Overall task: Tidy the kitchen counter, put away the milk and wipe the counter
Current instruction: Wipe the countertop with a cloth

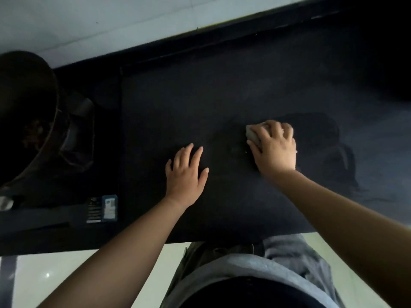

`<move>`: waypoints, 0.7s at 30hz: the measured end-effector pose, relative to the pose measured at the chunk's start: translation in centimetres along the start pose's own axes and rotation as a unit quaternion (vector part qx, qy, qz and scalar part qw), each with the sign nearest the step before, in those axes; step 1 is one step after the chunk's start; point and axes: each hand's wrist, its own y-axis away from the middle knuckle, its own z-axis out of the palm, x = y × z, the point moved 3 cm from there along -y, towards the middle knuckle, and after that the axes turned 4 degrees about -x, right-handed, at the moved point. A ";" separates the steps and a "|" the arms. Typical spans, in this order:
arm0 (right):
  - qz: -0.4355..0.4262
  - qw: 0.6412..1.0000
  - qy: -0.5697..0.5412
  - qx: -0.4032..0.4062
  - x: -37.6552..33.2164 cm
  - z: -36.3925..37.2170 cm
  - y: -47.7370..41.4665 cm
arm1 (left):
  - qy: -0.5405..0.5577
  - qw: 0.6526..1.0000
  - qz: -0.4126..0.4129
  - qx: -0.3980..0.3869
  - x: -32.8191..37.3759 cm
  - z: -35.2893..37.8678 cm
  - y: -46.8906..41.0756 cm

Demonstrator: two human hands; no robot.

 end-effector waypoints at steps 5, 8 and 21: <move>-0.087 0.996 0.024 -0.004 -0.6 1.2 4.9 | 0.019 1.000 0.009 0.006 -0.3 0.9 0.3; -0.046 0.998 0.006 0.034 0.5 0.7 5.2 | 0.036 0.999 0.003 -0.004 -0.4 0.8 0.2; -0.077 0.997 0.019 -0.016 -4.4 2.2 3.2 | 0.071 0.997 0.038 0.015 -1.9 2.2 3.5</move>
